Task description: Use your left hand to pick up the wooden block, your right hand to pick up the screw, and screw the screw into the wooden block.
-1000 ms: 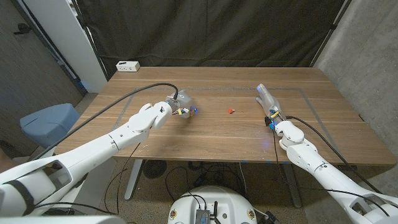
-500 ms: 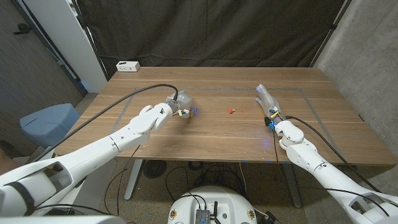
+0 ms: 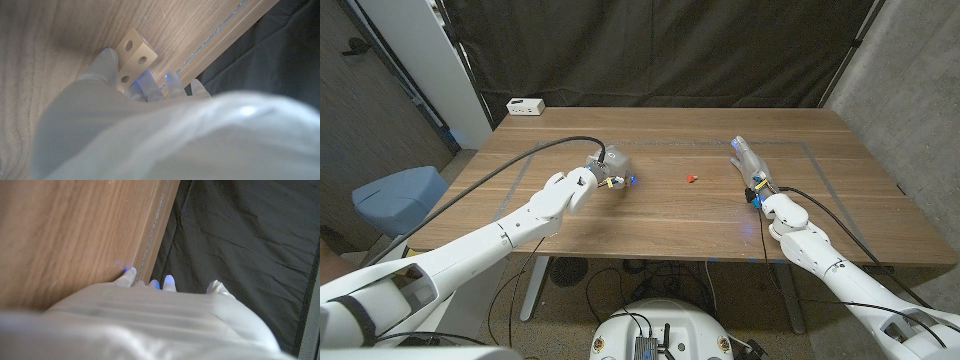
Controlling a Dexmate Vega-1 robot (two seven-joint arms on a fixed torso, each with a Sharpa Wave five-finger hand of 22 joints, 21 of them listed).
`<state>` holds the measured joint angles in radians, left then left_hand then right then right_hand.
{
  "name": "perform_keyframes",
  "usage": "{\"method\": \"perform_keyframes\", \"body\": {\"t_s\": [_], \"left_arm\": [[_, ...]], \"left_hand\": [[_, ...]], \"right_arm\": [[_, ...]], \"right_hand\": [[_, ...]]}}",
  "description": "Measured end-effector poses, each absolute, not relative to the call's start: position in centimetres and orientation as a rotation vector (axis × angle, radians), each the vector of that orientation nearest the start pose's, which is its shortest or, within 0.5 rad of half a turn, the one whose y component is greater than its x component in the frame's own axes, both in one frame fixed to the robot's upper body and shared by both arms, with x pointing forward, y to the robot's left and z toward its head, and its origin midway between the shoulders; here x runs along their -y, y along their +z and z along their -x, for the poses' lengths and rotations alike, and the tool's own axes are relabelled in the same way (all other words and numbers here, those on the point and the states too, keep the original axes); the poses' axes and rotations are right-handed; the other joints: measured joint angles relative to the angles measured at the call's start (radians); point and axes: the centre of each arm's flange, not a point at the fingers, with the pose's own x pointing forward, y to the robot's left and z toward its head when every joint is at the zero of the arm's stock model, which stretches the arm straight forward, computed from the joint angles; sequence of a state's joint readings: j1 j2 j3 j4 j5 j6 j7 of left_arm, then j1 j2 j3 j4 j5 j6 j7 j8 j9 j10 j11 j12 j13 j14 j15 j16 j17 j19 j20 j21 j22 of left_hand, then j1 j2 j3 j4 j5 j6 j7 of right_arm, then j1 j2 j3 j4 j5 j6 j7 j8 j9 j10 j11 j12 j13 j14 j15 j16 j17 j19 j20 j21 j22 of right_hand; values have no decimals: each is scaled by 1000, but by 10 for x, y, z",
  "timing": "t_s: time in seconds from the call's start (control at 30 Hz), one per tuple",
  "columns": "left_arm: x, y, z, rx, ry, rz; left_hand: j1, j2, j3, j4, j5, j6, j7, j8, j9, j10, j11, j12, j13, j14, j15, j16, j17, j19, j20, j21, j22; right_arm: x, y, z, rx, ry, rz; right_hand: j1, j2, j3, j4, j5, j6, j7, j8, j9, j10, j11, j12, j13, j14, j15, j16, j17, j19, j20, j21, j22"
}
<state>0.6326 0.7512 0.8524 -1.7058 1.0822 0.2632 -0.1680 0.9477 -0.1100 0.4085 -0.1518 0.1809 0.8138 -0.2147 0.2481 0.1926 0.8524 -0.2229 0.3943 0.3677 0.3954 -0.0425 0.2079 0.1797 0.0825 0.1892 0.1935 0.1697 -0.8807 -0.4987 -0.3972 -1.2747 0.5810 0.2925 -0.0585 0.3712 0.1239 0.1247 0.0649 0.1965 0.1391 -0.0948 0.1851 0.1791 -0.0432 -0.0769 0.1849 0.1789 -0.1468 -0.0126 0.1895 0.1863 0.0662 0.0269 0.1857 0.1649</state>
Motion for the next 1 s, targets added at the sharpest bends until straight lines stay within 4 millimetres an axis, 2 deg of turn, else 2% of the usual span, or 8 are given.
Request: {"method": "perform_keyframes", "body": {"t_s": [0.57, 1.0], "left_arm": [[-166, -4, -619, 600, 92, -1975], [-166, 4, -610, 633, 138, -1921]], "left_hand": [[4, 4, -11, 3, -1, 37, -1, 6, 1, 32, -1, 0, 0, 19, -2, 7, 4, 11, -11, 0, 0], [10, 10, -19, 5, -5, 68, 0, 11, 0, 52, 0, 4, 17, 30, -3, 7, 4, 20, -20, 0, 0]], "right_arm": [[289, -63, -655, 533, 139, 30], [285, -48, -649, 530, 160, 154]], "right_hand": [[0, 0, 4, -4, 0, 4, -4, 4, 0, 0, 0, 0, 0, 0, 0, 0, 0, 0, 0, 0, 0], [0, 0, 5, -12, 0, 11, -11, 4, 0, 4, -4, 4, 0, 4, -4, 0, 0, 4, -4, 0, 0]]}}
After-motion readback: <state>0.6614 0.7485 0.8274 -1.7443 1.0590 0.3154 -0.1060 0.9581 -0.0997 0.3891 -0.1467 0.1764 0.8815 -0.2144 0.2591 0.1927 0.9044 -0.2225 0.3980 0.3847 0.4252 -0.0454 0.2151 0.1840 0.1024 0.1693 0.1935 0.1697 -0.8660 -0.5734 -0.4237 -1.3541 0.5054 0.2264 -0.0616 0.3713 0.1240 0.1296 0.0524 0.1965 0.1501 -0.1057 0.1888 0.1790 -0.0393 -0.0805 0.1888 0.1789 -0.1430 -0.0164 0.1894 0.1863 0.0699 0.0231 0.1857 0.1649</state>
